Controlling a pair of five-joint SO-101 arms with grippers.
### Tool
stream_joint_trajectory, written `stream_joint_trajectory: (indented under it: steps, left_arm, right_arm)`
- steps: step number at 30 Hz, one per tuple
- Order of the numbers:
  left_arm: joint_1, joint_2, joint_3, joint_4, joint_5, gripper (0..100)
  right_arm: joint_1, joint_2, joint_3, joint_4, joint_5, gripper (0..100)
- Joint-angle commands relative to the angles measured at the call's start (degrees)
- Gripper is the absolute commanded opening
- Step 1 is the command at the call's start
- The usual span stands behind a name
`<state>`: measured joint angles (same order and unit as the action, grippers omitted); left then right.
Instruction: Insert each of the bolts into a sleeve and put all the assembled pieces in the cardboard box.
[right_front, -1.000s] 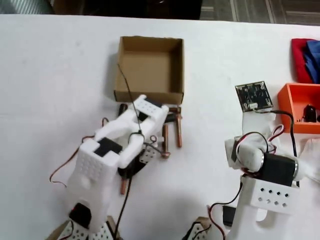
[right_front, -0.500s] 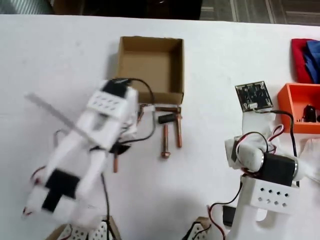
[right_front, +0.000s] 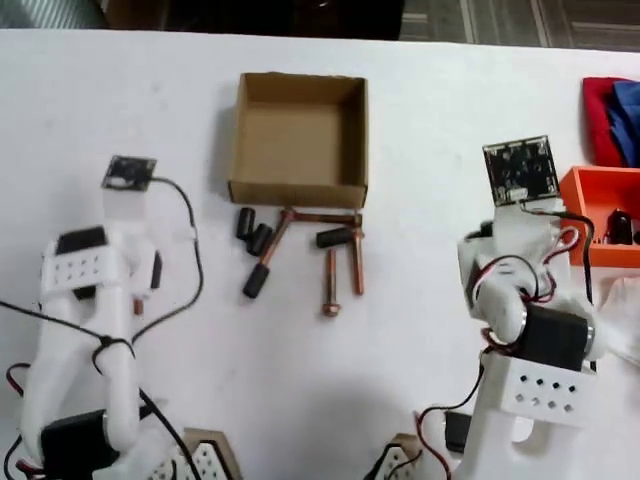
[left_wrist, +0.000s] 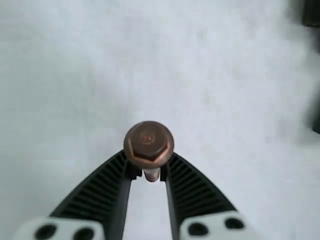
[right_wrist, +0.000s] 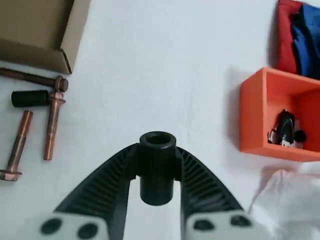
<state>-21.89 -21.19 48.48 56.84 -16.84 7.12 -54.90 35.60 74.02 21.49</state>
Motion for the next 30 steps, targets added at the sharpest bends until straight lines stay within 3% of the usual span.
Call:
stream_joint_trajectory:
  steps: [1, 4, 8, 15, 20, 24, 30]
  left_arm:
    - [0.53, -1.23, 3.65, -10.46, -1.05, 3]
    - [0.7, 5.19, -0.92, -9.32, -0.97, 3]
    - [0.97, 21.98, -15.69, -1.49, 1.41, 3]
    - [2.2, 42.81, -38.46, 9.14, 7.21, 3]
    - [4.31, 44.92, -43.21, 10.99, 7.3, 3]
    - [5.8, 42.37, -43.91, 10.81, 7.03, 4]
    - [9.32, 35.52, -39.78, 7.03, 7.21, 11]
  right_arm:
    - [-5.58, -0.75, 5.19, -7.34, -3.16, 2.0]
    - [-9.19, -0.75, 10.9, -15.52, -5.63, 2.0]
    - [-12.09, -0.75, 16.09, -26.33, -8.0, 2.0]
    - [-12.62, -0.75, 25.85, -40.48, -11.96, 2.0]
    - [-12.53, -0.66, 31.91, -47.87, -12.13, 2.0]
    - [-12.62, 0.13, 36.13, -52.44, -16.53, 2.0]
    - [-12.44, 12.26, 33.14, -55.69, -16.53, 2.0]
